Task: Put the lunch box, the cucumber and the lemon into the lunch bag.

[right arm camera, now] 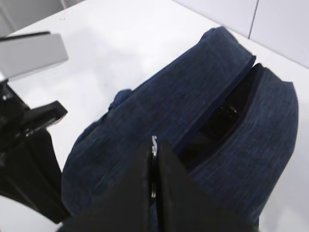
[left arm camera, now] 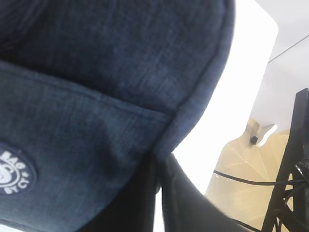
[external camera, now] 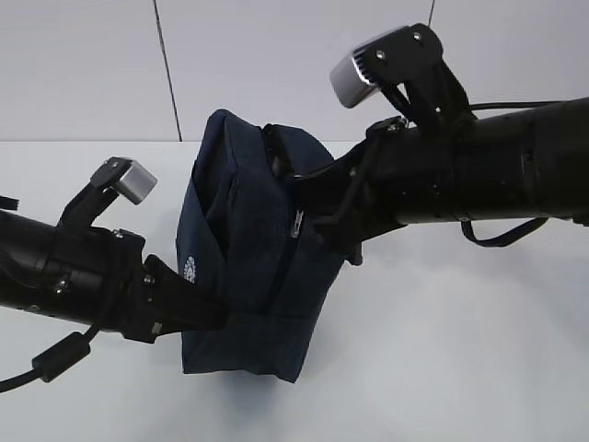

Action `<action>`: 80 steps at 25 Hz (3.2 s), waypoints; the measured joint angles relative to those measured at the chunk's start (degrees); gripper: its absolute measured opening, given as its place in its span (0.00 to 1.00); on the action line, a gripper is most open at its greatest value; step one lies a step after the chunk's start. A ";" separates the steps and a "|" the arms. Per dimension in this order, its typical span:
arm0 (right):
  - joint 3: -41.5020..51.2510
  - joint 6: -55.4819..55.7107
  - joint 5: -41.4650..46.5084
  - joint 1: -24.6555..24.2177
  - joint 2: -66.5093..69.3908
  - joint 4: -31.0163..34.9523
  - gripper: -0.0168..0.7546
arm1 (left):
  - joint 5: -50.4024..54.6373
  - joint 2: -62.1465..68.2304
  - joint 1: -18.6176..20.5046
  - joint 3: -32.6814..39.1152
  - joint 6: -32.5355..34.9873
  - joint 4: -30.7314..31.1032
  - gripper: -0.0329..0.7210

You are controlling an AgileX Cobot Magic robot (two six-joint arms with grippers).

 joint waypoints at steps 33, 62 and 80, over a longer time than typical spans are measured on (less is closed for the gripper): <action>-11.60 0.00 0.44 -2.38 11.03 8.23 0.03 | -0.53 0.00 0.00 -0.02 -0.54 1.59 0.03; -28.14 0.00 4.32 -3.85 24.87 9.27 0.03 | -1.26 0.00 0.00 0.99 -0.75 2.58 0.03; -40.54 -0.11 4.11 -7.91 36.27 9.38 0.03 | -1.80 0.00 0.00 1.05 -0.75 4.17 0.03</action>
